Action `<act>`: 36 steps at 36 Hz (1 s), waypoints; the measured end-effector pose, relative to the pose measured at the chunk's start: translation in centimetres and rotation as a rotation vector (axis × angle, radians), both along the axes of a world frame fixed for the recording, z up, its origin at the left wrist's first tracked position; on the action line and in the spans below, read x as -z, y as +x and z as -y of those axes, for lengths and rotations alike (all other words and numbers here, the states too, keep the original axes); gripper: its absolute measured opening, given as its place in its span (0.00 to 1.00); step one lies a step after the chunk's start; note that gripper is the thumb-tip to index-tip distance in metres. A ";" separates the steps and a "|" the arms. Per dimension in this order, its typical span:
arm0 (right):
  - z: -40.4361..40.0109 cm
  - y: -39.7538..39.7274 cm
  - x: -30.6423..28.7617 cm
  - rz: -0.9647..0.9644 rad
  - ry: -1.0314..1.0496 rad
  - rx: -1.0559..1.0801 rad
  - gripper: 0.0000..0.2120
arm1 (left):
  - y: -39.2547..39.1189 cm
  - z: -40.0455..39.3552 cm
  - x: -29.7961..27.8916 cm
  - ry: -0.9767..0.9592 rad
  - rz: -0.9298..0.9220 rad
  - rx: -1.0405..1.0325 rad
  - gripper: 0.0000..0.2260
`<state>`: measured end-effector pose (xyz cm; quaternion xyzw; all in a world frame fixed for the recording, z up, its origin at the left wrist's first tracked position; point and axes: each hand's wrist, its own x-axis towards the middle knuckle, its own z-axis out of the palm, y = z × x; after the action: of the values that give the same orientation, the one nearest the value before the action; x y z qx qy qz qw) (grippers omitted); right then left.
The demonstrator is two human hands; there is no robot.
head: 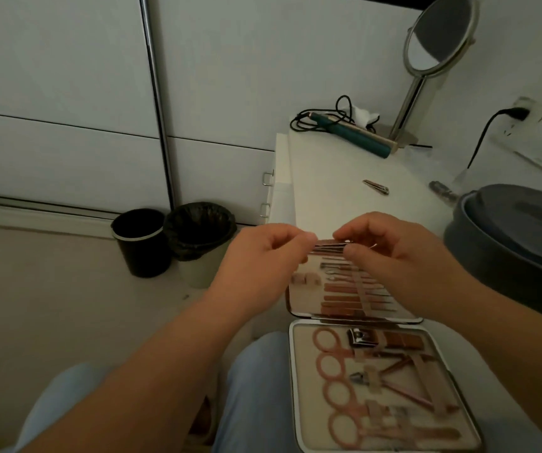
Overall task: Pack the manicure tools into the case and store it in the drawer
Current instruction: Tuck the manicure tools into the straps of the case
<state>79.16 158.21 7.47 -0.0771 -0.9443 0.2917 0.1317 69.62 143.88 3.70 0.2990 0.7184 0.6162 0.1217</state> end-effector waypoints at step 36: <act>0.2 -6.1 2.5 0.030 -0.112 0.019 0.06 | 1.2 1.5 3.7 -0.102 0.180 -0.041 0.16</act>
<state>73.03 158.03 4.99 -0.0979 -0.9275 0.3416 0.1156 70.80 142.34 0.02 0.2212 0.7410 0.6055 0.1880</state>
